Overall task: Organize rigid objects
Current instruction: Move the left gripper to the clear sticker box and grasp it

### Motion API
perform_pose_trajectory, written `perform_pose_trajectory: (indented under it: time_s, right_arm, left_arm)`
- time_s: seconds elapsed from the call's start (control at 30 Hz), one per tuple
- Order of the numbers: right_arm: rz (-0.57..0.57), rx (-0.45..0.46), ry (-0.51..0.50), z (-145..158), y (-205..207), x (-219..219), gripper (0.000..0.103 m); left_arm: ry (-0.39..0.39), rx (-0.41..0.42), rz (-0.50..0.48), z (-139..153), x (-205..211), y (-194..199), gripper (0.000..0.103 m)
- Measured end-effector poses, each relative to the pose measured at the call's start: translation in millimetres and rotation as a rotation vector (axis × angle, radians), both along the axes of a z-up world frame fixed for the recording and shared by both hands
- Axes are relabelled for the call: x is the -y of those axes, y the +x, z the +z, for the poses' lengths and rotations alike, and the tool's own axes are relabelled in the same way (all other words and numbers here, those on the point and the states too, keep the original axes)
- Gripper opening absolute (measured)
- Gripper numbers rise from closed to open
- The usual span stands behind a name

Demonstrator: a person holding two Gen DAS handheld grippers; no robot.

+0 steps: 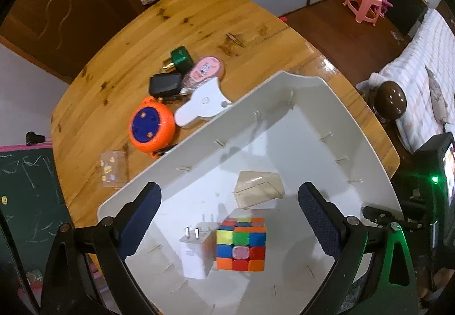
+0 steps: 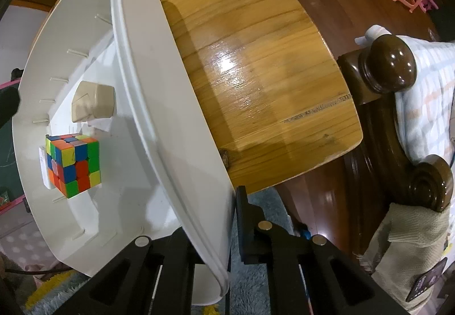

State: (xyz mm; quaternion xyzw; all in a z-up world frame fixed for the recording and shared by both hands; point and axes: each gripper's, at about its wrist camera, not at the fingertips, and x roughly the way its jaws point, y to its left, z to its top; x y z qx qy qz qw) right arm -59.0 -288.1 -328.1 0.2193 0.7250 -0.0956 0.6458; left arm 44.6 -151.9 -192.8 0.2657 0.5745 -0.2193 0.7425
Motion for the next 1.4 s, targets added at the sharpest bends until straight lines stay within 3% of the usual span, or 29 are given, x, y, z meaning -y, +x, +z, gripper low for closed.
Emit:
perform_pose_trajectory:
  time_s: [0.37, 0.53, 0.67, 0.93, 1.1, 1.4]
  right_arm:
    - [-0.010, -0.005, 0.002, 0, 0, -1, 0.008]
    - [-0.020, -0.007, 0.000, 0, -1, -1, 0.008]
    - [-0.036, -0.010, 0.000, 0, -3, -1, 0.008]
    - [-0.075, -0.022, 0.001, -2, -5, 2, 0.008]
    - [-0.109, -0.045, 0.006, -4, -6, 4, 0.008]
    - [-0.156, -0.074, -0.017, -7, -6, 6, 0.008]
  left_arm:
    - [-0.003, 0.066, 0.131, 51, -55, 32, 0.098]
    - [0.031, 0.145, 0.212, 80, -99, 65, 0.098]
    - [0.076, 0.180, 0.256, 85, -127, 89, 0.098]
    - [0.136, 0.122, 0.287, 31, -159, 131, 0.098]
    - [0.126, 0.003, 0.306, -22, -172, 150, 0.098]
    - [0.112, -0.101, 0.332, -74, -187, 168, 0.098]
